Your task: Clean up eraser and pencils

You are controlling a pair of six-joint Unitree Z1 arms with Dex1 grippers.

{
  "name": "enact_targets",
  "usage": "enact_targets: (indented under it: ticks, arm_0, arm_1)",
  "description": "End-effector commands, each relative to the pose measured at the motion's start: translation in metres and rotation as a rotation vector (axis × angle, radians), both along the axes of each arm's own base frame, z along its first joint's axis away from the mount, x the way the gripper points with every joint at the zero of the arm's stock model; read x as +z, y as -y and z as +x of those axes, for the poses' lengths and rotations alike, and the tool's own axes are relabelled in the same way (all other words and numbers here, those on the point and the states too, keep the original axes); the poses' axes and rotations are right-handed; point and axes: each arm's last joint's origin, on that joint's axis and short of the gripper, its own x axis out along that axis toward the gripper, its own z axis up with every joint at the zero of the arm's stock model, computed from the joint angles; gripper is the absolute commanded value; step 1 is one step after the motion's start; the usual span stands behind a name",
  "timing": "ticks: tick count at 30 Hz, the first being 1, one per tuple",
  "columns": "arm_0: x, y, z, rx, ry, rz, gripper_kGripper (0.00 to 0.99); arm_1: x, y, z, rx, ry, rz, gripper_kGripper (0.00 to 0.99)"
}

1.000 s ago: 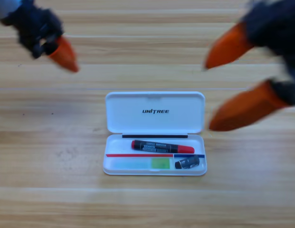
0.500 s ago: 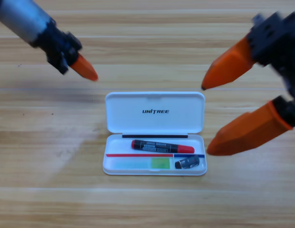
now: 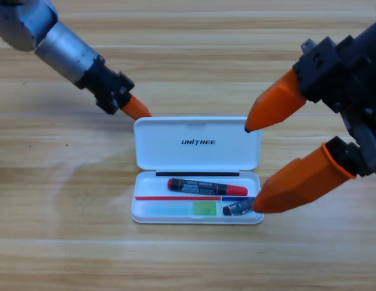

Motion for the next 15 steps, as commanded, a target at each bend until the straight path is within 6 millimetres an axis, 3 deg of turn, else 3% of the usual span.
enact_targets:
  ticks: [1, 6, 15]
  arm_0:
    - [-0.040, 0.032, -0.014, -0.084, -0.134, -0.021, 0.000]
    - [-0.033, 0.054, -0.028, -0.138, -0.167, -0.033, 0.000]
    - [0.006, 0.082, -0.055, -0.224, -0.138, -0.032, 0.000]
  arm_1:
    - [-0.014, -0.015, 0.004, 0.018, -0.041, -0.024, 0.989]
    - [-0.014, -0.014, 0.003, 0.019, -0.043, -0.023, 0.989]
    - [-0.014, -0.014, 0.003, 0.014, -0.050, -0.021, 0.989]
